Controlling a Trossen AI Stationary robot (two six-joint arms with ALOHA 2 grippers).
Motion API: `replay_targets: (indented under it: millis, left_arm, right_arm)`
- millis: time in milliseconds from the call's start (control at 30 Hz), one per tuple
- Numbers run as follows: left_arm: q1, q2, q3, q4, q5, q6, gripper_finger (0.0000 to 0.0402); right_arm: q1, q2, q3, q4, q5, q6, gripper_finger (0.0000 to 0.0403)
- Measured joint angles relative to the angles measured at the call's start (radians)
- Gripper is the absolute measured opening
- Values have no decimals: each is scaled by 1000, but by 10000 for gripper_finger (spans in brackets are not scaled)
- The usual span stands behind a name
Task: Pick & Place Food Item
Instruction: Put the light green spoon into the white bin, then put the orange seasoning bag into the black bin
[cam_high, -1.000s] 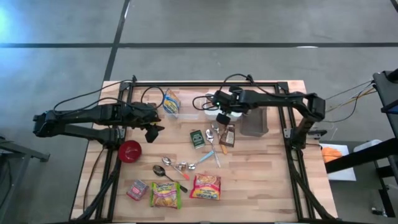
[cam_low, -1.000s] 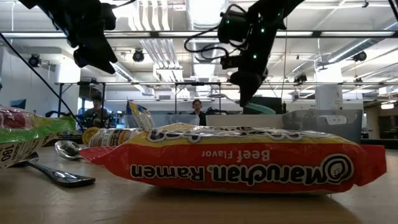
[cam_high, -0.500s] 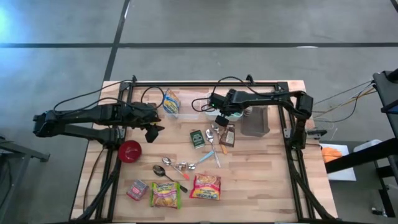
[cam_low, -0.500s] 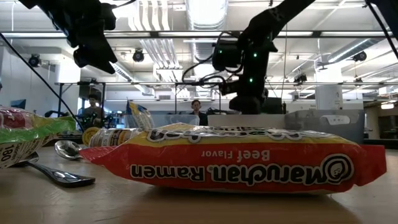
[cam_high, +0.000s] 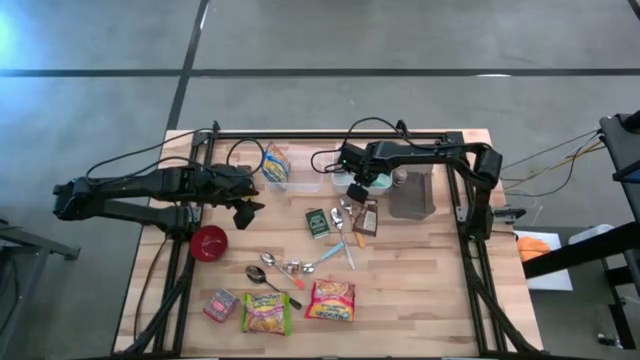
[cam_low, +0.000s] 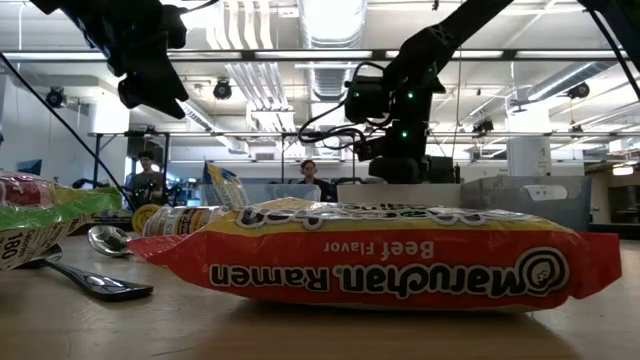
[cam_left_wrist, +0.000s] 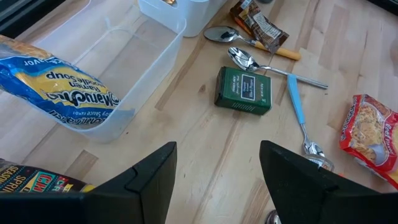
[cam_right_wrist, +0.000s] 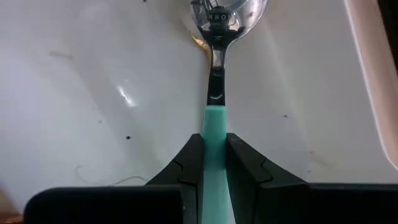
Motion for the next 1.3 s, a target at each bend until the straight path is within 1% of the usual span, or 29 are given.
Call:
replay_targets:
  millis: [333,500,567,767,900,1133,1300]
  left_arm:
    - [0,0,0,0,0,0,235]
    - [0,0,0,0,0,0,235]
    - [0,0,0,0,0,0,235]
    - [0,0,0,0,0,0,235]
    - [0,0,0,0,0,0,235]
    - [0,0,0,0,0,0,235]
    - [0,0,0,0,0,0,235]
  right_arm:
    - [-14,0,0,0,-79,-22,34]
    - [-14,0,0,0,-90,-10,35]
    - [-14,0,0,2,-90,3,52]
    - [-14,0,0,3,-90,8,136]
    - [-14,0,0,3,-91,8,173]
    - [-13,0,12,0,-92,12,209]
    - [-11,-9,54,-22,-94,13,215]
